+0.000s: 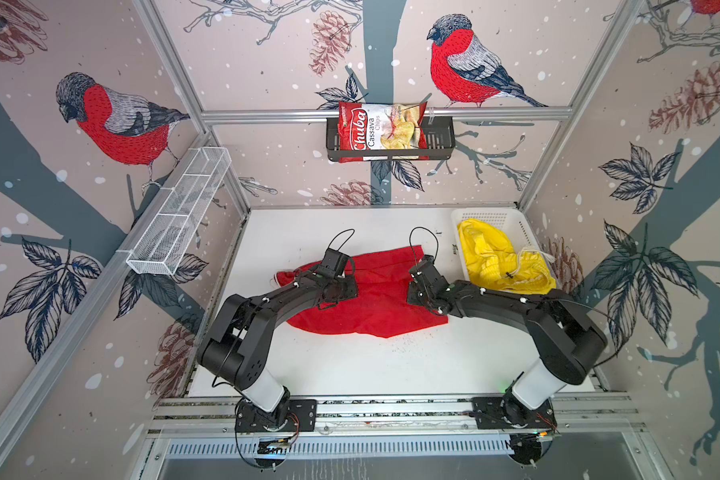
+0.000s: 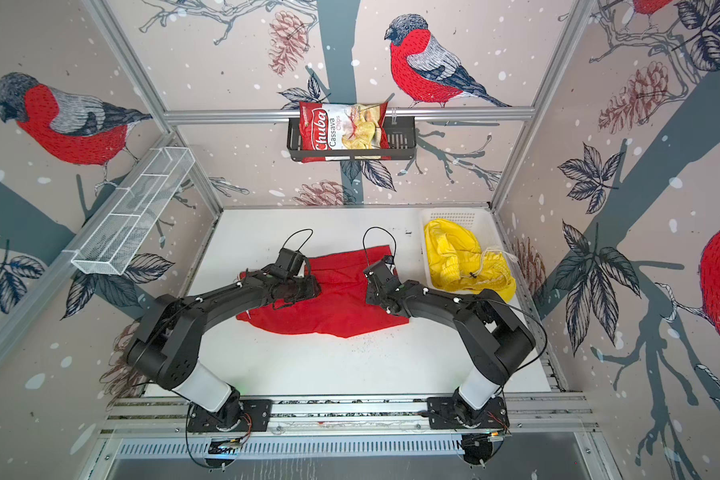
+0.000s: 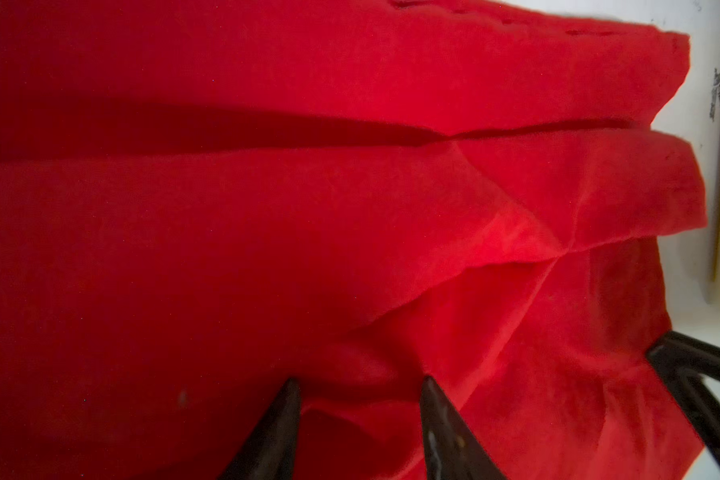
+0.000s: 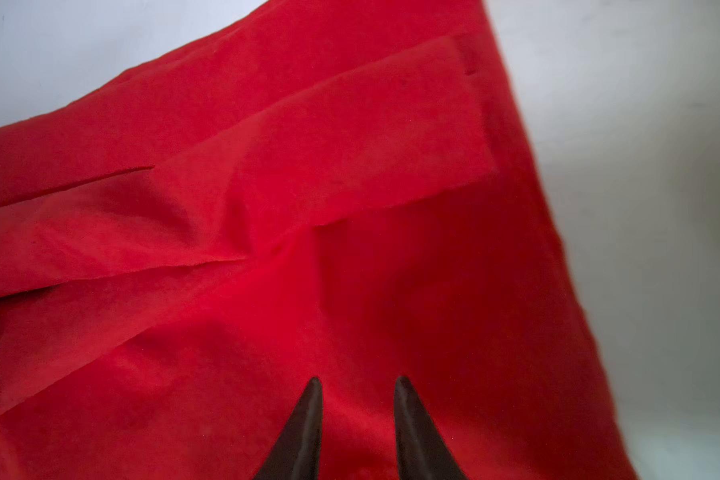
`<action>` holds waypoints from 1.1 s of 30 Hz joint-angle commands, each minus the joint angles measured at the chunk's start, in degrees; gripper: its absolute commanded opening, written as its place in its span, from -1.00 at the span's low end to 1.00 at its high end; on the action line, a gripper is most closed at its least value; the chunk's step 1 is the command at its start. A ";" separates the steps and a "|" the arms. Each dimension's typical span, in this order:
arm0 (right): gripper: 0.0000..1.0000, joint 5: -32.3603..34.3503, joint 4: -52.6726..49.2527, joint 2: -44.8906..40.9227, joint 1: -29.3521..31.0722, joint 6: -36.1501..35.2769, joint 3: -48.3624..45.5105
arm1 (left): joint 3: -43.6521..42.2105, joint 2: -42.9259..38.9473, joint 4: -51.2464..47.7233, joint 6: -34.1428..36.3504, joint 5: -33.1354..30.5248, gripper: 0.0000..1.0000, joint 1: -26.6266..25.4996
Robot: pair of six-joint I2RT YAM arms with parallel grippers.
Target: Fold and stack the shorts
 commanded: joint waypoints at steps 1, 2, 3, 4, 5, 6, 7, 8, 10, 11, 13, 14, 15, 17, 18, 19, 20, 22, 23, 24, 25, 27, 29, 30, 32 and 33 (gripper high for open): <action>-0.40 -4.87 0.86 2.88 -0.36 -2.99 2.19 | 3.09 2.28 0.73 1.70 -5.26 -0.05 -0.11; -0.42 -5.28 1.01 3.87 -0.50 -3.39 2.56 | 5.77 3.30 0.20 2.15 -6.33 -0.04 -0.04; -0.42 -5.64 1.10 4.64 -0.74 -3.60 2.90 | 7.91 4.80 -0.58 2.84 -7.32 -0.05 -0.07; -0.43 -6.20 1.38 5.35 -1.10 -3.79 3.01 | 10.32 6.35 -1.33 3.50 -7.93 -0.05 -0.06; -0.43 -6.73 1.76 5.71 -1.62 -3.96 3.08 | 12.36 7.63 -2.51 3.81 -8.25 -0.06 -0.10; -0.43 -7.49 2.21 6.07 -2.28 -4.12 3.17 | 14.68 9.02 -3.67 3.91 -8.53 -0.08 -0.07; -0.43 -8.29 2.73 6.46 -3.25 -4.36 3.35 | 16.20 10.09 -3.99 4.31 -8.55 -0.09 -0.07; -0.43 -8.94 3.14 6.89 -4.12 -4.65 3.72 | 17.31 10.76 -3.98 4.51 -8.56 -0.09 -0.11; -0.43 -10.90 3.39 8.24 -6.30 -5.35 5.69 | 19.32 12.36 -4.03 4.83 -9.76 -0.09 -0.04; -0.43 -11.68 3.25 8.81 -7.07 -5.53 6.86 | 20.34 13.19 -4.31 4.84 -11.18 -0.09 -0.03; -0.43 -13.24 3.47 10.17 -8.29 -6.09 9.35 | 23.33 15.58 -5.67 4.74 -15.56 -0.10 0.20; -0.43 -13.69 3.50 10.90 -8.64 -6.21 10.61 | 24.72 16.81 -6.28 4.92 -17.57 -0.10 0.50; -0.43 -14.44 3.32 12.00 -9.02 -6.53 12.29 | 26.66 18.29 -7.35 5.04 -18.66 -0.12 1.08; -0.42 -15.80 2.88 14.21 -9.56 -7.12 15.85 | 30.32 20.05 -9.84 4.58 -17.41 -0.19 2.47; -0.42 -16.36 2.55 15.76 -9.81 -7.52 17.91 | 31.11 19.68 -9.76 4.44 -16.22 -0.21 2.79; -0.42 -16.74 2.21 17.50 -10.01 -7.83 19.93 | 30.95 18.55 -8.56 4.57 -15.70 -0.21 2.73; -0.42 -16.82 2.07 19.05 -10.44 -8.07 21.63 | 30.37 17.18 -7.53 4.55 -14.97 -0.21 2.58; -0.44 -17.35 1.70 22.98 -11.83 -8.36 25.74 | 28.88 14.04 -5.59 4.69 -10.55 -0.21 2.44; -0.44 -17.61 1.71 24.68 -12.60 -8.37 27.35 | 28.03 12.54 -4.67 4.83 -8.33 -0.21 2.36; -0.44 -17.74 1.67 26.54 -13.60 -8.32 29.23 | 26.79 10.91 -3.72 4.89 -6.16 -0.20 2.20; -0.45 -17.93 1.22 28.46 -14.62 -8.16 31.10 | 25.16 9.32 -3.11 4.69 -4.92 -0.19 1.97; -0.46 -19.10 0.92 31.40 -16.34 -7.94 34.03 | 21.56 6.64 -2.00 4.08 -3.25 -0.18 1.35; -0.47 -21.39 0.41 33.52 -17.97 -7.34 36.14 | 17.35 4.64 -0.75 3.76 -1.14 -0.18 0.96; -0.49 -23.38 0.85 33.96 -18.68 -6.88 36.49 | 14.60 3.75 0.45 3.59 0.39 -0.18 0.79; -0.49 -27.09 3.10 33.41 -19.73 -5.74 35.32 | 9.60 2.55 3.49 3.64 2.32 -0.18 0.51; -0.49 -28.44 4.58 32.60 -19.95 -5.40 34.36 | 7.54 2.60 4.57 3.64 2.32 -0.17 0.51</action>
